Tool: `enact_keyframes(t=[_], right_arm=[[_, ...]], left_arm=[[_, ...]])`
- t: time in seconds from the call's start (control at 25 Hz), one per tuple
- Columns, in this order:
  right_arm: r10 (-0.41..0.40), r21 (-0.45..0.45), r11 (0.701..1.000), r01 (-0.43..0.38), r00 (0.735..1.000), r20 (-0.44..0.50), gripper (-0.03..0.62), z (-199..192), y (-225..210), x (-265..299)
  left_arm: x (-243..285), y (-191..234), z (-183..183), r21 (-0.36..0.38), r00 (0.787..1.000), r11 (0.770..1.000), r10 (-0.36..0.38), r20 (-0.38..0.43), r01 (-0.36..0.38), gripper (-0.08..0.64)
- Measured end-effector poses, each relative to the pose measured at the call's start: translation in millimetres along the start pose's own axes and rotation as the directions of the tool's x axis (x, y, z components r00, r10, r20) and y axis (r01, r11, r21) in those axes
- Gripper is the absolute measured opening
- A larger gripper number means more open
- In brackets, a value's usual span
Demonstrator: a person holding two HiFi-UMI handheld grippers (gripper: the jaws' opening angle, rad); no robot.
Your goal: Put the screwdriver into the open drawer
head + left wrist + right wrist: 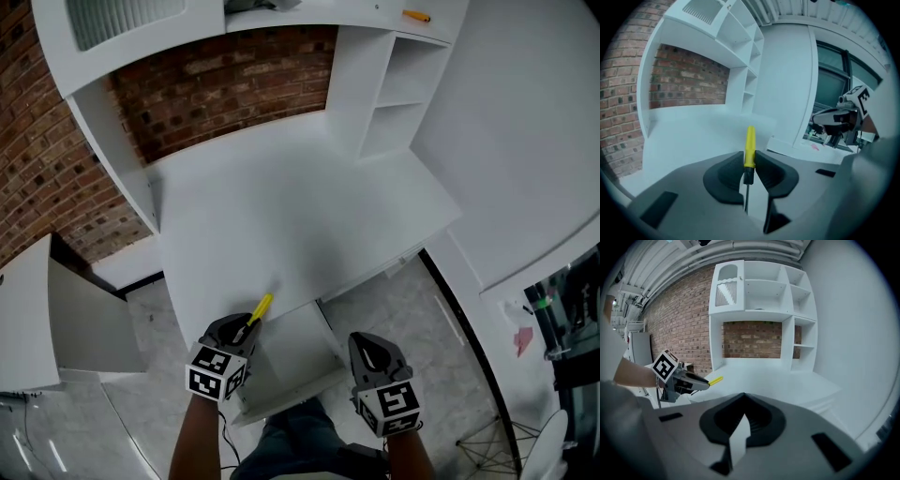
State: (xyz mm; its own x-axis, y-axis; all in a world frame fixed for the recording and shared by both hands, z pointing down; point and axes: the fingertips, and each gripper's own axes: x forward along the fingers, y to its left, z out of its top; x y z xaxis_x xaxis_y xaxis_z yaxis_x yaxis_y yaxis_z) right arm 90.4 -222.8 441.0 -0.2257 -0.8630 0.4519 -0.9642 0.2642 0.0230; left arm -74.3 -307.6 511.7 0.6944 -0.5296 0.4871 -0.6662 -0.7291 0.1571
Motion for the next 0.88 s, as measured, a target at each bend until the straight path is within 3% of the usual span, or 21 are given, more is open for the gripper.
enact_keyframes(t=[0.24,0.44,0.56,0.88], right_arm=[[-0.021,0.056,0.998,0.025,0.997,-0.080,0.011,-43,0,-2],[-0.032,0.077,0.996,0.041,0.993,-0.116,0.011,-66,3,-1],[-0.021,0.065,0.997,0.031,0.988,-0.152,0.011,-77,6,0],[-0.021,0.065,0.997,0.036,0.977,-0.214,0.011,-112,0,18]], left_arm=[[30,-42,-54,0.062,0.982,0.988,-0.133,-0.136,0.142,0.086],[62,-60,-115,-0.014,0.940,0.973,-0.227,-0.254,0.231,0.086],[83,-62,-155,-0.042,0.911,0.970,-0.239,-0.336,0.238,0.086],[124,-54,-228,-0.022,0.843,0.978,-0.192,-0.502,0.209,0.086]])
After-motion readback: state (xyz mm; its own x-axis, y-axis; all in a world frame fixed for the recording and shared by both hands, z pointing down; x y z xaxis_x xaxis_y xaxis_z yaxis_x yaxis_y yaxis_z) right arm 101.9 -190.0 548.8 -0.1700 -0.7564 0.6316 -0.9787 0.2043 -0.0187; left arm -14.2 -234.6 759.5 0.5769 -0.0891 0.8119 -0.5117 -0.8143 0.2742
